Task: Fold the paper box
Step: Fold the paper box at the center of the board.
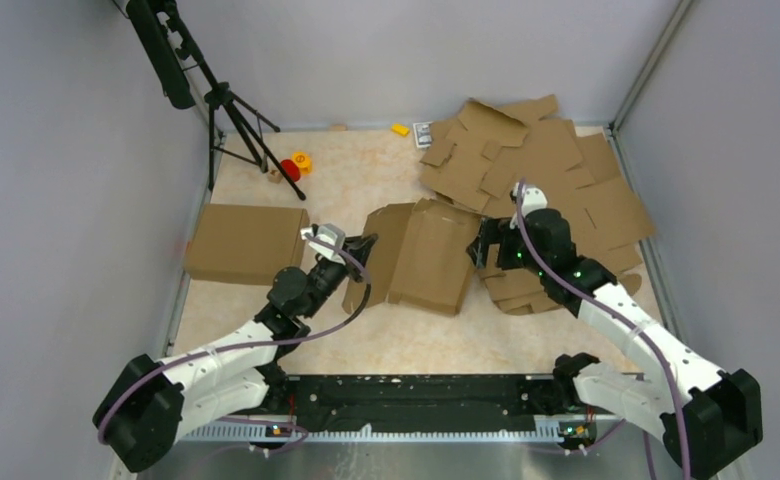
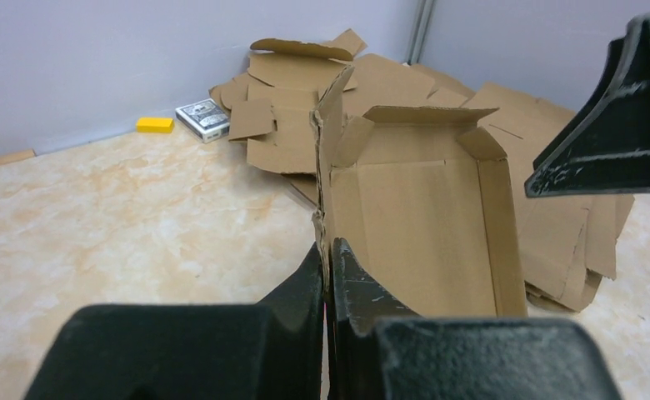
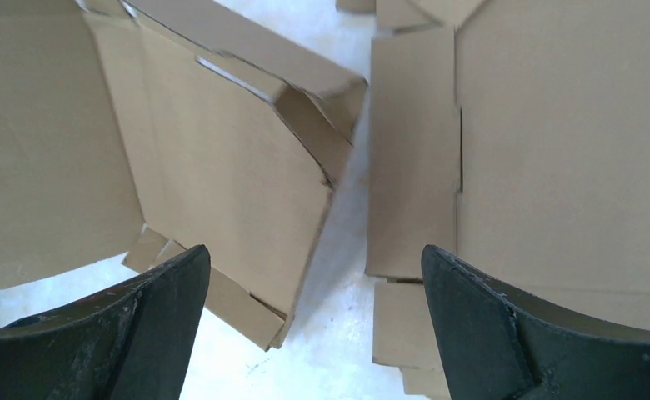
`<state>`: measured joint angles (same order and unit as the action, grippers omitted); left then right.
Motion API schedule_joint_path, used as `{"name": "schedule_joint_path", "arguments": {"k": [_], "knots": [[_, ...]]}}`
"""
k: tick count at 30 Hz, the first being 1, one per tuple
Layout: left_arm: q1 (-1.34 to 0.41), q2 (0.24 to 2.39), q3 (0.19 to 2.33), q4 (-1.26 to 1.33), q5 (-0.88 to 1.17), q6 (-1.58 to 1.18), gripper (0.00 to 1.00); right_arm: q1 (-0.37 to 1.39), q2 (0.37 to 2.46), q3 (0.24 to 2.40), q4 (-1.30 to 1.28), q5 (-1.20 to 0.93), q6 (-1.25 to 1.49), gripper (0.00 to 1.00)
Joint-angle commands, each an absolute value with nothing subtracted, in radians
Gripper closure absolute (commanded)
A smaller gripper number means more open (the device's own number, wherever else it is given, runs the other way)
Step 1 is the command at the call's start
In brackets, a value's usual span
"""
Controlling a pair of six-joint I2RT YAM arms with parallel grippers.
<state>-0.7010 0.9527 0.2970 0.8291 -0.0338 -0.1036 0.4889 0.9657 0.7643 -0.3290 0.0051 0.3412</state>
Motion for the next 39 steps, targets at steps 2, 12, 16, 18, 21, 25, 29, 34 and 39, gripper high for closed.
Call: {"name": "schedule_joint_path", "arguments": {"k": [2,12,16,18,21,25,29,34,39], "knots": [[-0.706,0.891,0.261,0.911,-0.01,-0.104,0.94,0.495,0.914,0.621,-0.073,-0.018,0.467,0.05],[-0.707,0.894,0.25,0.911,0.025,-0.119,0.95,0.497,1.049,0.508,0.266,-0.113,0.6,0.28],[-0.707,0.881,0.245,0.916,0.027,-0.135,0.95,0.497,1.092,0.494,0.347,-0.156,0.62,0.4],[-0.707,0.884,0.245,0.912,0.026,-0.136,0.94,0.497,1.085,0.495,0.336,-0.147,0.615,0.5],[-0.707,0.894,0.245,0.914,0.032,-0.147,0.94,0.497,1.046,0.496,0.308,-0.105,0.591,0.69],[-0.707,0.916,0.256,0.911,0.055,-0.169,0.89,0.499,1.01,0.544,0.231,-0.051,0.506,0.71],[-0.707,0.937,0.342,0.76,0.031,-0.215,0.78,0.499,1.014,0.646,0.121,0.037,0.391,0.72],[-0.705,0.939,0.467,0.475,-0.042,-0.254,0.4,0.499,0.999,0.671,0.135,0.076,0.269,0.72],[-0.656,1.013,0.58,0.282,-0.033,-0.269,0.32,0.5,0.975,0.615,0.208,0.029,0.193,0.72]]}}
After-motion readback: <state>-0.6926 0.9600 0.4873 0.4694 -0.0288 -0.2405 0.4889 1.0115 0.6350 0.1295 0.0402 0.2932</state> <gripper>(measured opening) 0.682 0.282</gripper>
